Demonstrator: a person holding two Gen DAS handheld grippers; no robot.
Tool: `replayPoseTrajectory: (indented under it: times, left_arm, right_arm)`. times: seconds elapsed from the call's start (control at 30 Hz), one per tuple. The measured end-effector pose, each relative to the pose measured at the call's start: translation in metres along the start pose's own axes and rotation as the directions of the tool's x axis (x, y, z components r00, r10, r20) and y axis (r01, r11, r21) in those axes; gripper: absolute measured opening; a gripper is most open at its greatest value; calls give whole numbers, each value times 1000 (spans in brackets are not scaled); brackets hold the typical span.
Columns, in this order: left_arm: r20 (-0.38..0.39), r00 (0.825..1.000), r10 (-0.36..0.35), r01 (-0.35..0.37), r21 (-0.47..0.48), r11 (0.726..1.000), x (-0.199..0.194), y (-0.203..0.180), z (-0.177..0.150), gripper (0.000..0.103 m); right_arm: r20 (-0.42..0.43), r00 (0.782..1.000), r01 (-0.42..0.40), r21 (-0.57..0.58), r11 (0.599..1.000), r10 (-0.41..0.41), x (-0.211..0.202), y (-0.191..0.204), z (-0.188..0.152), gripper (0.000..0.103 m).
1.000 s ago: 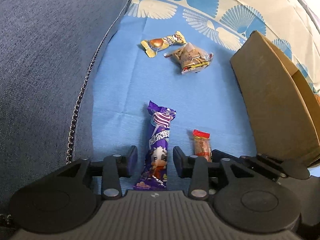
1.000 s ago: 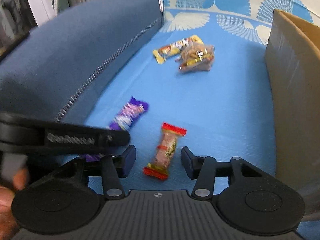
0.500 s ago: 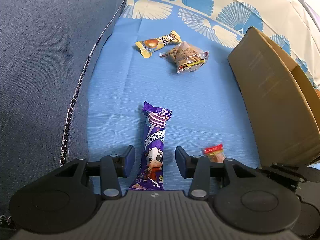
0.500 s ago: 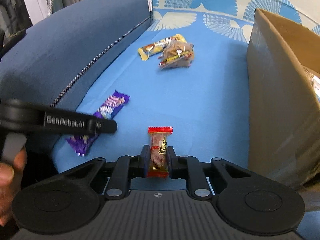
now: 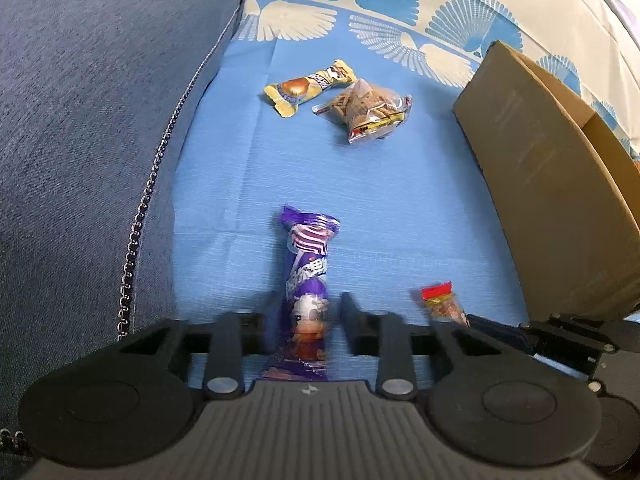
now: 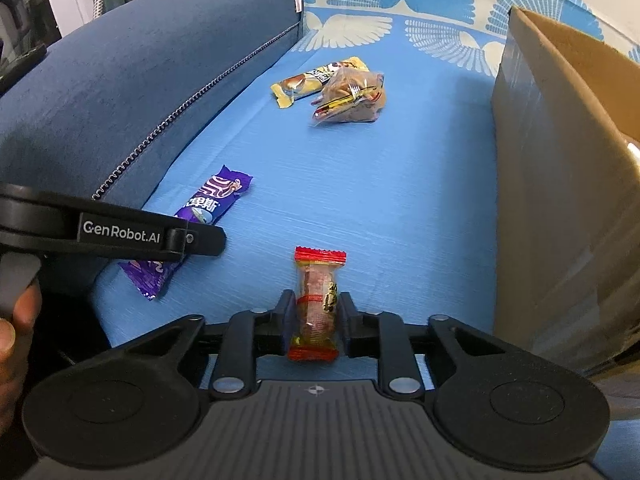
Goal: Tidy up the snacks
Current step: 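Hold the purple candy bar with the left tool while the right tool holds the small red-topped snack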
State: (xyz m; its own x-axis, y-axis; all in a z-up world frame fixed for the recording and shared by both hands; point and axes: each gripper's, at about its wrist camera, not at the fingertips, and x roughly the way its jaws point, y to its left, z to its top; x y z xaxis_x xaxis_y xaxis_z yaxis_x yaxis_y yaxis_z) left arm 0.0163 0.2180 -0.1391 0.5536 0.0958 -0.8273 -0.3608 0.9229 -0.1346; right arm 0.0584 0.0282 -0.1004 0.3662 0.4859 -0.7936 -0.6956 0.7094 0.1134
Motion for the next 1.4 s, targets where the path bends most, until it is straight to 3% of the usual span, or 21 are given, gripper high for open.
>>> replayPoseTrajectory:
  times: [0.2, 0.4, 0.63, 0.9, 1.07, 1.4]
  left_arm:
    - [24, 1000, 0, 0, 30, 1000, -4, -5, -1, 19]
    - [0, 1000, -4, 4, 32, 999, -1, -4, 1, 20]
    - [-14, 1000, -8, 9, 31, 999, 1, -5, 2, 27]
    - [-9, 1000, -9, 10, 32, 999, 3, -6, 2, 28]
    - [8, 1000, -11, 11, 41, 999, 0, -8, 1, 18]
    - [54, 998, -26, 24, 39, 999, -8, -7, 0, 17]
  right_arm:
    - [27, 1000, 6, 21, 1000, -6, -10, -9, 0, 18]
    - [8, 1000, 2, 52, 999, -2, -9, -16, -1, 19]
    - [-19, 1000, 4, 58, 998, -3, -4, -14, -2, 23]
    - [-16, 1000, 10, 39, 999, -9, -3, -14, -3, 24]
    - [-4, 1000, 23, 12, 1000, -23, -4, -10, -4, 19]
    - [62, 998, 28, 20, 999, -29, -14, -12, -1, 18]
